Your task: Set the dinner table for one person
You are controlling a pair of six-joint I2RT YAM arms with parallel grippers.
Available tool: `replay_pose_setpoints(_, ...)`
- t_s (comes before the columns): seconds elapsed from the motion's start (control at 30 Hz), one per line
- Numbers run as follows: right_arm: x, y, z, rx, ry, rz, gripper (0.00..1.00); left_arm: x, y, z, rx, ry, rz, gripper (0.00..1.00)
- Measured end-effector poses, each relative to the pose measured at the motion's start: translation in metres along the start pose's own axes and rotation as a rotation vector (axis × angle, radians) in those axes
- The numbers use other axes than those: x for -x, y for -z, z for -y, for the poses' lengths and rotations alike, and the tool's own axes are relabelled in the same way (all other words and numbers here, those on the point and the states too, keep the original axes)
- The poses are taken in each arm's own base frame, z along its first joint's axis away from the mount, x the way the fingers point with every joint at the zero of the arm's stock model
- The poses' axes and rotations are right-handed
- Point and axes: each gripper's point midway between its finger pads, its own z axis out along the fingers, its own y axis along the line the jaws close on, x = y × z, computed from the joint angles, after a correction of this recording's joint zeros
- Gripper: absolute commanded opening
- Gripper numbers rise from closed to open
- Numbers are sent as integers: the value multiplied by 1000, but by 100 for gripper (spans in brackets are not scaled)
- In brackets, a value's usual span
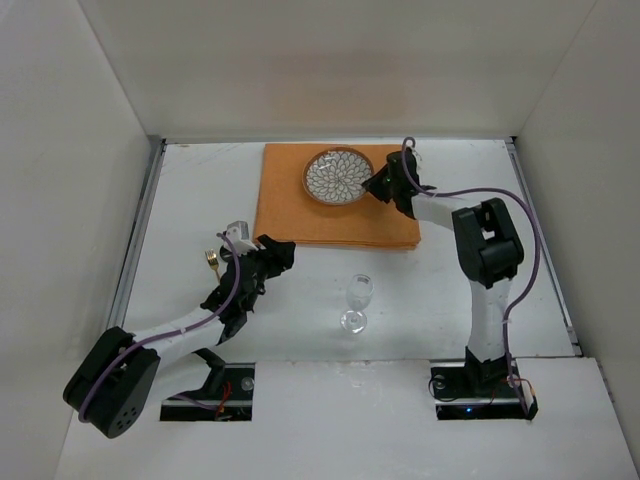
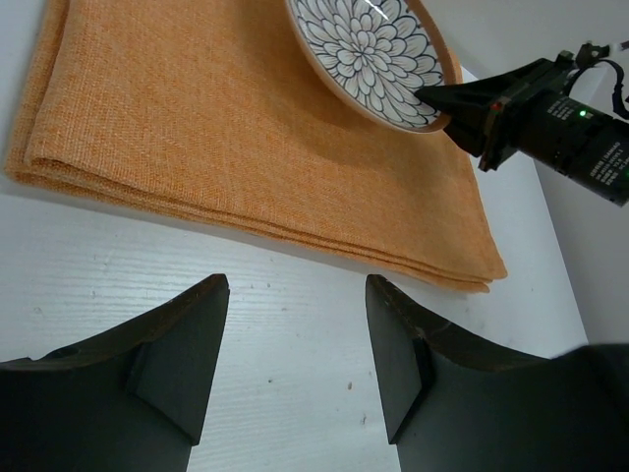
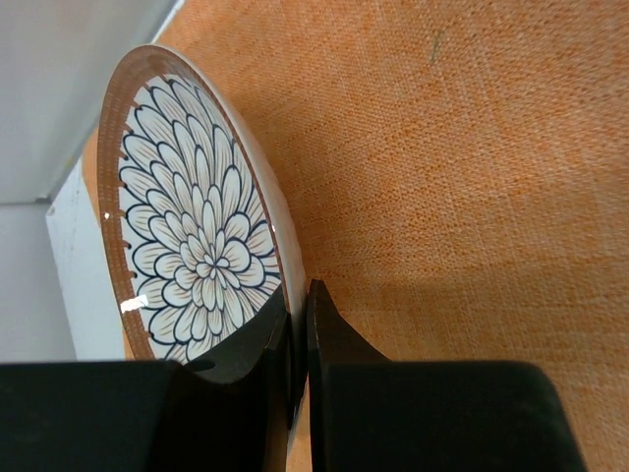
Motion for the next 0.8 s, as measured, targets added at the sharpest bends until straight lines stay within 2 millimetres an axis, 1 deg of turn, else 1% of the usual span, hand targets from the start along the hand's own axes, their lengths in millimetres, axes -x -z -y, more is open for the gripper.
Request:
replay_pose_setpoints(0.07,-6,-5,0,-7,4,-11,10,0,0,0,1,0,0,56)
replay_pose_setpoints(0.13,-14,-6,0,-10,8,-25,11,0,0,0,1,0,0,56)
replay_pose_setpoints(0.2,-20,-6,0,-13,11,-37,18,0,0,-1,2,1,0,56)
replay_pose_setpoints(0.27,-24,-7,-3,-8,5,-43,22,1,0,-1,4,1,2,56)
replay_pose_setpoints(0.3,-26,-6,-5,-4,-1,-46,26,1,0,-1,4,1,2,56)
replay_pose_setpoints(0.4,-24,-7,-11,20,-15,-34,50,0,-1,-2,6,1,1,56)
replay_pose_setpoints(0.43,-23,-7,-12,25,-15,-30,55,0,-1,-2,7,1,0,56)
replay_pose_setpoints(0.47,-23,-7,-12,27,-11,-25,58,-1,-1,-3,9,1,-2,56)
replay_pose_setpoints(0.53,-25,-4,-4,15,-4,-22,62,-2,-1,-4,13,0,-6,56)
replay_pose_setpoints(0.6,-29,5,8,-9,9,-24,65,-5,-2,-6,19,-2,-14,56)
replay_pose_setpoints(0.67,-29,18,16,-24,28,-18,66,-8,-3,-8,26,-2,-22,56)
replay_pose_setpoints(0.73,-24,38,20,-30,61,-4,67,-8,-3,-9,28,-2,-23,56)
replay_pose_setpoints(0.8,-11,65,19,-24,96,34,70,-8,-3,-8,28,-1,-23,56)
